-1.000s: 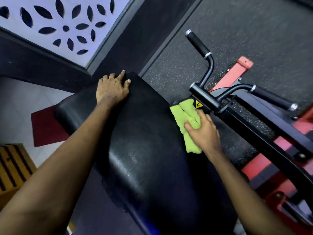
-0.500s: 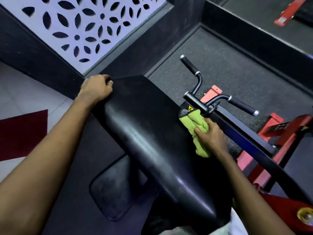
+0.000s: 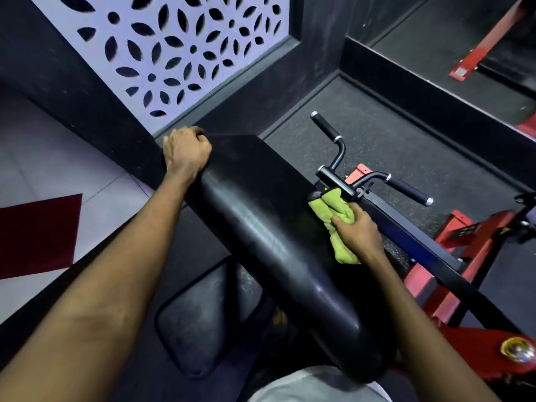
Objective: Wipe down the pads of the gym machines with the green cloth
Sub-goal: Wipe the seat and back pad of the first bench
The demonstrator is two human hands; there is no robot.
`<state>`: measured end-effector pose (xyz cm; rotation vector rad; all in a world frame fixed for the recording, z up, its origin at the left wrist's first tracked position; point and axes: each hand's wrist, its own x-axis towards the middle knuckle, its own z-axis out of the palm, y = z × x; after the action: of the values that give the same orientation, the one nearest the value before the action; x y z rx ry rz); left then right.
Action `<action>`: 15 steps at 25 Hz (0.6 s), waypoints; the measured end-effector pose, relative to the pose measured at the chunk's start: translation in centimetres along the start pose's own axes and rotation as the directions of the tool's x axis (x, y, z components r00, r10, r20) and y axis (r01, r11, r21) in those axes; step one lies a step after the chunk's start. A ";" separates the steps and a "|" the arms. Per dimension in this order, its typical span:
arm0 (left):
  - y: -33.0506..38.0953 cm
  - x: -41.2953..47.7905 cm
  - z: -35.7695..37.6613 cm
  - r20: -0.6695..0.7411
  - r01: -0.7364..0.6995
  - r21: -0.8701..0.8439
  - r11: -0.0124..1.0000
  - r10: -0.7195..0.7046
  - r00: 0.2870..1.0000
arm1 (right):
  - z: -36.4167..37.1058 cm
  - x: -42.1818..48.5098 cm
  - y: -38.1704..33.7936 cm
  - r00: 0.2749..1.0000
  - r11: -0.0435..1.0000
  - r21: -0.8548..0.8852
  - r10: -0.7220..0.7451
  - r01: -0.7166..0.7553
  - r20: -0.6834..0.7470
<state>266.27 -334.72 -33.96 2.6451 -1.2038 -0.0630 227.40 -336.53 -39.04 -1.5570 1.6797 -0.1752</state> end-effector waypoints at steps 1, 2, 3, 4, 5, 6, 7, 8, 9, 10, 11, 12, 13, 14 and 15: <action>0.0 0.0 0.1 0.001 0.008 -0.008 1.000 -0.008 1.000 | 0.1 -0.7 0.1 1.000 1.000 0.014 0.002 -0.002 0.000; 0.0 -0.1 0.1 0.005 0.017 -0.027 1.000 -0.017 1.000 | 0.2 -1.0 -0.5 1.000 1.000 0.016 -0.010 0.010 0.002; -0.1 -0.1 0.0 0.010 0.024 -0.050 0.998 -0.024 1.000 | 0.4 -1.0 -1.8 0.999 0.999 0.016 -0.044 0.044 0.008; -0.1 0.0 -0.2 0.013 0.031 -0.071 0.997 -0.030 0.999 | 0.7 -0.9 -3.3 0.995 0.995 0.025 -0.093 0.093 0.017; -0.2 -0.1 -0.3 0.021 0.035 -0.092 0.995 -0.033 0.999 | 1.4 -0.7 -4.9 0.988 0.988 0.027 -0.154 0.153 0.024; -0.4 -0.2 -0.4 0.029 0.036 -0.113 0.993 -0.032 0.999 | 2.0 -0.9 -6.4 0.978 0.978 0.026 -0.206 0.205 0.034; -0.6 -0.3 -0.8 0.039 0.030 -0.144 0.989 -0.024 0.999 | 2.6 -1.3 -7.7 0.969 0.970 0.027 -0.244 0.243 0.038; -1.0 -0.2 -1.1 0.065 0.021 -0.178 0.984 -0.009 0.998 | 3.1 -1.8 -8.7 0.964 0.965 0.026 -0.262 0.261 0.040; -1.7 0.1 -1.5 0.106 0.018 -0.213 0.977 0.005 0.994 | 3.3 -2.3 -9.2 0.962 0.962 0.017 -0.272 0.271 0.038; -2.8 0.5 -1.9 0.150 0.003 -0.240 0.971 0.034 0.988 | 3.4 -2.9 -9.5 0.961 0.962 0.006 -0.274 0.274 0.034; -4.0 0.8 -2.1 0.201 -0.011 -0.261 0.965 0.065 0.977 | 3.5 -3.7 -9.6 0.961 0.961 -0.006 -0.275 0.275 0.023; -5.3 1.1 -2.2 0.242 -0.020 -0.281 0.959 0.091 0.966 | 3.7 -4.3 -9.8 0.960 0.960 -0.022 -0.280 0.280 0.004; -6.4 1.3 -2.3 0.273 -0.011 -0.317 0.948 0.102 0.957 | 4.0 -5.2 -10.3 0.956 0.956 -0.037 -0.292 0.291 -0.019; -7.2 1.4 -2.2 0.285 -0.006 -0.365 0.931 0.118 0.951 | 4.6 -5.9 -11.1 0.951 0.952 -0.047 -0.304 0.302 -0.052; -7.8 1.5 -2.0 0.293 -0.009 -0.406 0.914 0.140 0.946 | 5.3 -6.6 -12.1 0.947 0.951 -0.060 -0.308 0.303 -0.089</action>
<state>273.26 -330.51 -33.69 2.2779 -1.2263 -0.6726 239.33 -331.24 -32.20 -1.8660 1.5142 -0.3807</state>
